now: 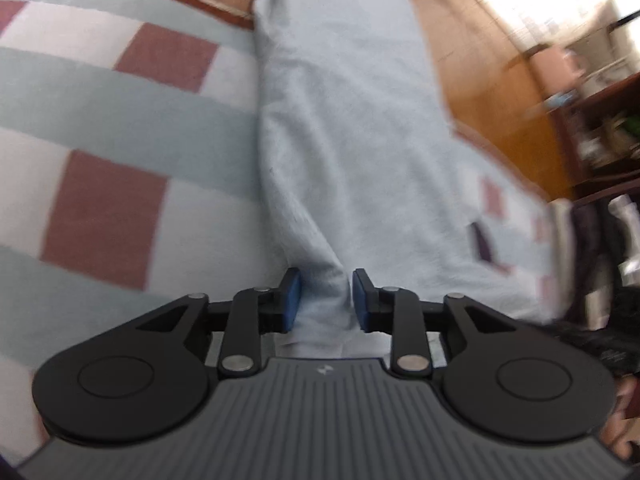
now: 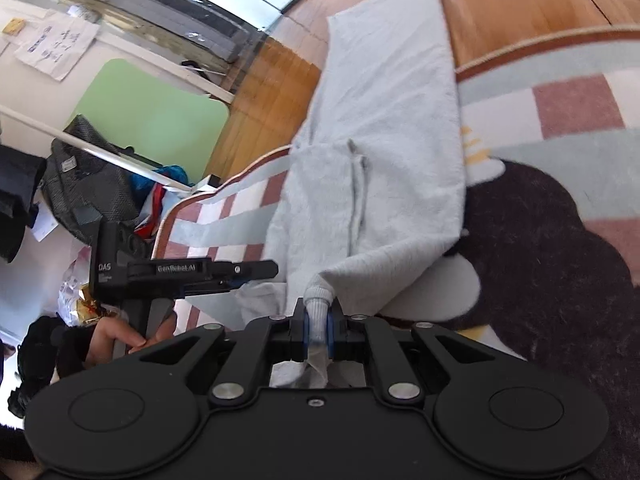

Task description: Fold clothes

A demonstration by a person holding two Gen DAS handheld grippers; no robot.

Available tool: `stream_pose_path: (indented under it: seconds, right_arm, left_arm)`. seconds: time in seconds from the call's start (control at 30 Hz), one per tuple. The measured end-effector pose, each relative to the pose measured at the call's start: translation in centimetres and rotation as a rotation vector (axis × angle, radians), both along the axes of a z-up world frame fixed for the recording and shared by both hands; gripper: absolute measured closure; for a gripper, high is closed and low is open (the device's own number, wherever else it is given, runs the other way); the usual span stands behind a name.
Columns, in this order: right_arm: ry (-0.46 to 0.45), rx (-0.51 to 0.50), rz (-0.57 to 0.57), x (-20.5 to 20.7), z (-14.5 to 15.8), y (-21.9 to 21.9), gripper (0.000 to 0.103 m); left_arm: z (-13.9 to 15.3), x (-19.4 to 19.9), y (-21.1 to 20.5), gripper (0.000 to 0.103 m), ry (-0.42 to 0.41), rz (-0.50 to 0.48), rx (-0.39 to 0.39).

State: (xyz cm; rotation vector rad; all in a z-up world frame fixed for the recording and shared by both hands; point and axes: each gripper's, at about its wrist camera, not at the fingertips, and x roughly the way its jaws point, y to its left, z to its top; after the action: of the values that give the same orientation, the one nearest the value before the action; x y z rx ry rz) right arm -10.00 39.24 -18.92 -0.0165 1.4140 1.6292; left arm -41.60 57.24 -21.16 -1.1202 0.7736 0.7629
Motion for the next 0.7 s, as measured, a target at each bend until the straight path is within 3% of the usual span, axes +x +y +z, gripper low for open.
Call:
stream_pose_path:
  seconds: [0.07,0.2,0.3,0.43,0.57,0.63,0.67,0.7]
  right_arm:
    - [0.000,-0.014,-0.010,0.1,-0.5,-0.4,0.092]
    - [-0.022,-0.035,-0.007,0.4,-1.1,-1.1,0.092]
    - [-0.018,-0.042,-0.005,0.7,-1.5,-1.3,0.088]
    - [0.009,-0.053,-0.002,0.9,-1.9,-1.3,0.086]
    - [0.015,-0.069,0.010,0.6,-2.1,-1.3,0.082]
    - [0.021,-0.080,0.005,0.6,-2.3,-1.4,0.076]
    - [0.023,-0.093,0.003,0.7,-2.4,-1.4,0.068]
    - [0.022,-0.106,0.002,0.8,-2.6,-1.4,0.063]
  left_arm:
    - [-0.1,-0.3,-0.6,0.060,0.062,0.026,-0.016]
    - [-0.5,-0.9,-0.6,0.059,0.016,0.056,-0.058]
    - [-0.4,-1.0,-0.6,0.074,-0.063,0.077,-0.060]
    - [0.7,-1.0,-1.0,0.074,-0.153,0.078,-0.025]
    - [0.0,-0.2,-1.1,0.074,-0.082,0.035,-0.059]
    - [-0.2,-0.1,-1.3,0.065,-0.028,0.027,-0.071]
    - [-0.3,0.0,-1.5,0.057,0.019,0.036,-0.071]
    - [-0.3,0.1,-1.6,0.055,0.065,0.043,-0.057]
